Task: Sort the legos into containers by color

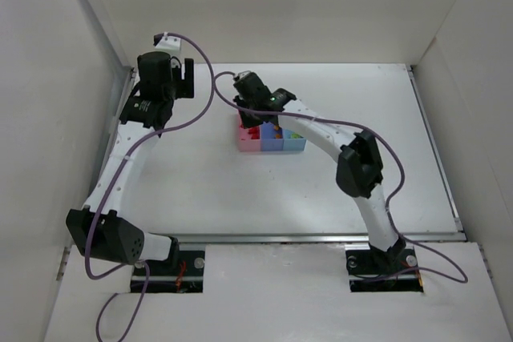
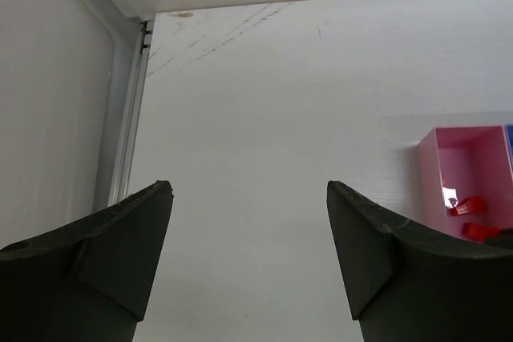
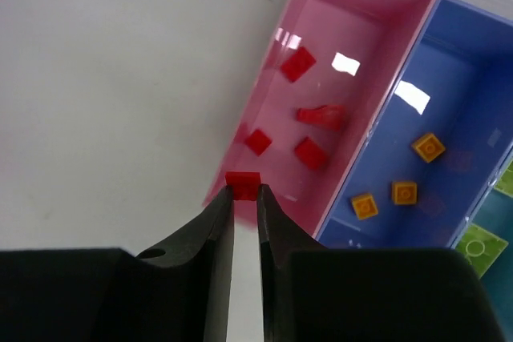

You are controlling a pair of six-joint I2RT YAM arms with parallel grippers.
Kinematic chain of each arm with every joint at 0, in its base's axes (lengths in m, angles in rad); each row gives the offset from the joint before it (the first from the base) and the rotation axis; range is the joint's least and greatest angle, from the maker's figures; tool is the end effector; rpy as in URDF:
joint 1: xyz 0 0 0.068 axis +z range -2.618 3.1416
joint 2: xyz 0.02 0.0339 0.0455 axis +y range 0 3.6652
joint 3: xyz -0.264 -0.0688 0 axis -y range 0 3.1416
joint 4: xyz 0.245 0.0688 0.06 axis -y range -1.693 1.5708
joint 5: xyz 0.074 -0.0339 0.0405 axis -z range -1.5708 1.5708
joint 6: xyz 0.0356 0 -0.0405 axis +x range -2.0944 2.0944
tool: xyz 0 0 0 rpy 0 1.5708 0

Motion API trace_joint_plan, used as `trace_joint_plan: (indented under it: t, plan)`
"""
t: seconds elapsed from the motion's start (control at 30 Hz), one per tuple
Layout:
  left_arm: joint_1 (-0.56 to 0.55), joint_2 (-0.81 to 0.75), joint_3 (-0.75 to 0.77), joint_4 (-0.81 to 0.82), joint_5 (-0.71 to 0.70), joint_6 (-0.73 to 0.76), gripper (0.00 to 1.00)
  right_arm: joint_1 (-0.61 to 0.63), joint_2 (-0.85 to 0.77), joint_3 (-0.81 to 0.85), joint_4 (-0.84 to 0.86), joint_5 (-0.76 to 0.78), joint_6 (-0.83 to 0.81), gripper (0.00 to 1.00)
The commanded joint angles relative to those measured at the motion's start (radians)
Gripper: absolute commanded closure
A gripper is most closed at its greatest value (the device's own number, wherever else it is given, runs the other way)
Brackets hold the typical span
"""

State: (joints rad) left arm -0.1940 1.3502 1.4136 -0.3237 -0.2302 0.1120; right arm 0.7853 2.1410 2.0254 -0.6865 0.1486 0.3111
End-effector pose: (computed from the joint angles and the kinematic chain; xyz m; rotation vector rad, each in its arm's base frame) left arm 0.3037 -0.0514 0.4185 0.1175 1.8230 0.1529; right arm 0.3493 0.3418 0.2886 -0.4912 2.3390 0.3518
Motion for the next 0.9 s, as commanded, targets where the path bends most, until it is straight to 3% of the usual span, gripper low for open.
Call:
trace_joint_plan:
  t: [0.0, 0.03, 0.13, 0.3, 0.37, 0.63, 0.73, 0.87]
  plan:
    - [0.007, -0.059, -0.01, 0.032, -0.024, 0.003, 0.24, -0.026, 0.084, 0.134, -0.081, 0.098, -0.024, 1.0]
    - [0.007, -0.059, -0.01, 0.032, -0.024, 0.003, 0.24, -0.037, 0.103, 0.16, -0.091, 0.107, -0.024, 0.99]
    - [0.016, -0.059, -0.01, 0.032, -0.024, 0.003, 0.24, -0.037, 0.143, 0.24, -0.1, 0.089, -0.047, 0.81]
    - [0.016, -0.059, -0.01, 0.032, -0.014, 0.003, 0.24, -0.037, 0.154, 0.24, -0.1, 0.042, -0.067, 0.5]
    - [0.016, -0.059, -0.01, 0.032, -0.014, 0.003, 0.24, -0.037, 0.129, 0.219, -0.1, 0.042, -0.067, 0.45]
    - [0.016, -0.049, -0.019, 0.032, -0.004, -0.006, 0.24, -0.037, 0.091, 0.171, -0.068, 0.002, -0.098, 0.44]
    - [0.016, -0.049, -0.019, 0.032, -0.004, -0.006, 0.24, -0.037, 0.112, 0.185, -0.099, 0.002, -0.109, 0.35]
    - [0.016, -0.049, -0.019, 0.032, -0.004, -0.006, 0.24, -0.037, 0.086, 0.168, -0.091, -0.029, -0.109, 0.37]
